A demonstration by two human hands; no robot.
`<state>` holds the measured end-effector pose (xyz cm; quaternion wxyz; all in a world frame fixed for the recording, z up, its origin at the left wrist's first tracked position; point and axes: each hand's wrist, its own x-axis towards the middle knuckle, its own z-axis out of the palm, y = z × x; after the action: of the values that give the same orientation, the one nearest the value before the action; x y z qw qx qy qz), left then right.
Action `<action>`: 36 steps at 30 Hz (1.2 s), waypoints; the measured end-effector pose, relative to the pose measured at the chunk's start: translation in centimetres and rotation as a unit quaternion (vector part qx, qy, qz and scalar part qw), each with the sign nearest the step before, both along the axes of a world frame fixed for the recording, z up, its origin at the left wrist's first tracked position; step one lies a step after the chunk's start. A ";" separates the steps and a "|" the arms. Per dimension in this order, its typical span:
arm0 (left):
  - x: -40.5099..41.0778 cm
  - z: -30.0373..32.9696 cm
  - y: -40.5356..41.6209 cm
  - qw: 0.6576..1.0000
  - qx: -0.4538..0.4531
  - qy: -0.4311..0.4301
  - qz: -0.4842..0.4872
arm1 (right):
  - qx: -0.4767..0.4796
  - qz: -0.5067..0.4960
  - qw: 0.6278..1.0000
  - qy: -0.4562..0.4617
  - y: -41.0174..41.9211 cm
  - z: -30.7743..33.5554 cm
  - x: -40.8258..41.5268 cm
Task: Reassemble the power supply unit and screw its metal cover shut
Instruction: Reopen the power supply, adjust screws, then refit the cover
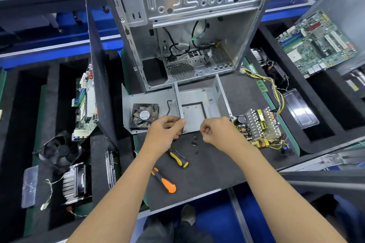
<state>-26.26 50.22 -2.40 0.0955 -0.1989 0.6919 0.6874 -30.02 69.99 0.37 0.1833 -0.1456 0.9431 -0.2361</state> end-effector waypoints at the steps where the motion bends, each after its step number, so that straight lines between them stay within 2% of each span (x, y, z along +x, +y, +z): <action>1: 0.0 0.0 0.0 1.000 -0.001 0.000 -0.001 | 0.025 0.020 0.999 0.001 0.3 -0.1 0.6; 5: 0.1 -0.1 -0.2 1.000 -0.002 -0.004 -0.006 | 0.094 0.054 0.994 -0.029 0.6 -0.4 1.6; 7: 0.1 -0.1 -0.2 1.000 0.001 -0.005 -0.007 | 0.073 0.036 0.996 -0.024 0.6 -0.3 1.6; 11: 0.1 -0.3 -0.2 1.000 0.003 -0.011 -0.008 | -0.014 -0.054 0.994 0.089 -1.4 -0.2 -0.6; 16: 0.0 -0.4 -0.3 1.000 0.009 -0.016 -0.013 | 0.017 -0.109 0.992 0.066 -4.6 -1.7 -5.4; 20: -0.2 -0.2 -0.2 1.000 0.015 -0.019 -0.014 | 0.007 -0.085 0.996 0.030 -5.4 -2.2 -6.9; 23: -0.2 -0.4 -0.3 0.999 0.016 -0.024 -0.014 | -0.018 -0.028 0.999 0.009 -6.1 -1.9 -7.1; 27: -0.4 -0.3 -0.4 0.999 0.018 -0.022 -0.019 | 0.035 0.046 0.998 0.006 -6.6 -1.6 -7.5; 36: -0.4 -0.4 -0.4 0.999 0.021 -0.018 -0.015 | 0.118 0.071 0.990 0.044 -7.4 -1.6 -7.7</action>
<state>-26.61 49.87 -2.78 0.1225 -0.1983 0.6783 0.6968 -37.73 62.62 -1.25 0.1740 -0.1993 0.9588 -0.1032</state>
